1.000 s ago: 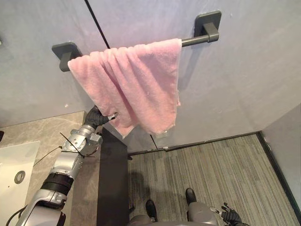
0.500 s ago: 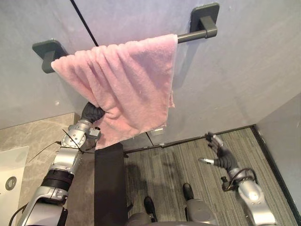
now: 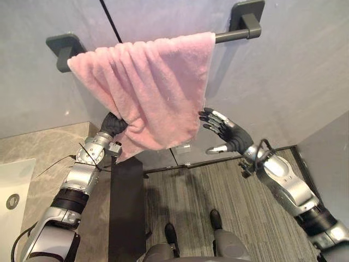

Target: Organize washtable

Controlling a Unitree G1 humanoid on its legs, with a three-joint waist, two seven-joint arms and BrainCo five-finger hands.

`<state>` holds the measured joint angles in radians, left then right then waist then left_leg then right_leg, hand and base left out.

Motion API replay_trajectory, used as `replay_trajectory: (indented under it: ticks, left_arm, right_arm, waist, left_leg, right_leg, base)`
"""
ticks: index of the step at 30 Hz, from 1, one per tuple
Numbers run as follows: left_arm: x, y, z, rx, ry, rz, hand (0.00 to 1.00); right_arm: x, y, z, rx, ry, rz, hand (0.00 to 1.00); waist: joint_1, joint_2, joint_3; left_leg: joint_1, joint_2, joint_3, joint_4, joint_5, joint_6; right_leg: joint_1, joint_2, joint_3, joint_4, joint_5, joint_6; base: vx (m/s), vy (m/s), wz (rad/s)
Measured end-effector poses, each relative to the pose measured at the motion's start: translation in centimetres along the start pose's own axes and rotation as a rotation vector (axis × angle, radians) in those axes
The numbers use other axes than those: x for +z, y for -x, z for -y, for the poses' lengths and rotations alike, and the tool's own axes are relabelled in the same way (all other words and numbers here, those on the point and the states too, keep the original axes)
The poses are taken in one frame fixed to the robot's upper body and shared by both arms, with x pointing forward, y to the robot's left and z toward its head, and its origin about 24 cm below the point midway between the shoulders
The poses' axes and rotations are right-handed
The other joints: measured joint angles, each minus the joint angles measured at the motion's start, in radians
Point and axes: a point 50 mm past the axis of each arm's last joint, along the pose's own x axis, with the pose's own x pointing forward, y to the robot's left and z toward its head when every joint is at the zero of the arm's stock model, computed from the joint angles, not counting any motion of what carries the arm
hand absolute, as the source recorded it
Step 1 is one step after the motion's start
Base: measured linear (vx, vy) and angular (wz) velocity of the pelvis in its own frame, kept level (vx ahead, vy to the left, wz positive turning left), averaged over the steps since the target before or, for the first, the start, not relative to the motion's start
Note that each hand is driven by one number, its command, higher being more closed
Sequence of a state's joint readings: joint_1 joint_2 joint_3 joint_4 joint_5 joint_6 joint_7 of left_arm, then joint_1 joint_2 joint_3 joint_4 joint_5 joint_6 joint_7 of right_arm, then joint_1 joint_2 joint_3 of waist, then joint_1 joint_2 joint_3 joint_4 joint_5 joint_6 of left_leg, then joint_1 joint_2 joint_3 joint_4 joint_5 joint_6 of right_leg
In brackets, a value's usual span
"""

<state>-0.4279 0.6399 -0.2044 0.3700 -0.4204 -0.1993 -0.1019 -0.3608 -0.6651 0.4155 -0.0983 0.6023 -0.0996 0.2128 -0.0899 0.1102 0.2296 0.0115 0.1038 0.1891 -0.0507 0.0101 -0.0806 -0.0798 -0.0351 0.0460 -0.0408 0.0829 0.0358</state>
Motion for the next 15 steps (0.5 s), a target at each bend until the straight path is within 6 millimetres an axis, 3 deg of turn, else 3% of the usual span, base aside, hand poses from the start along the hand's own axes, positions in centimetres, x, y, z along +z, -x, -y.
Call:
replay_trajectory:
  ticks: [5, 9, 15]
  left_arm:
    - [0.5, -1.1, 0.5, 0.019, 0.037, 0.014, 1.00]
    - [0.5, -1.4, 0.8, 0.037, 0.079, 0.016, 1.00]
    - [0.6, -1.5, 1.0, 0.039, 0.089, 0.020, 1.00]
  right_arm:
    - [1.6, -3.8, 2.4, -0.098, 0.040, 0.031, 0.00]
    - [2.3, -5.8, 2.2, -0.125, 0.022, 0.067, 0.00]
    - [2.0, -6.6, 1.9, -0.154, 0.025, 0.065, 0.00]
  waist:
    - [0.030, -0.002, -0.001]
    - [0.048, -0.004, -0.002]
    - [0.049, -0.005, -0.003]
  left_leg:
    - [-0.020, 0.000, -0.020, -0.003, 0.019, 0.000]
    - [-0.030, 0.004, -0.024, -0.003, 0.029, -0.005]
    - [-0.032, 0.001, -0.026, -0.011, 0.038, -0.006]
  right_leg:
    - [0.007, -0.001, -0.015, -0.040, 0.035, -0.003]
    - [0.005, 0.003, -0.017, -0.056, 0.052, -0.008]
    - [0.002, 0.000, -0.020, -0.056, 0.057, -0.006]
  base:
    - [-0.06, -0.008, 0.09]
    - [-0.05, -0.010, 0.01]
    - [-0.02, 0.004, 0.02]
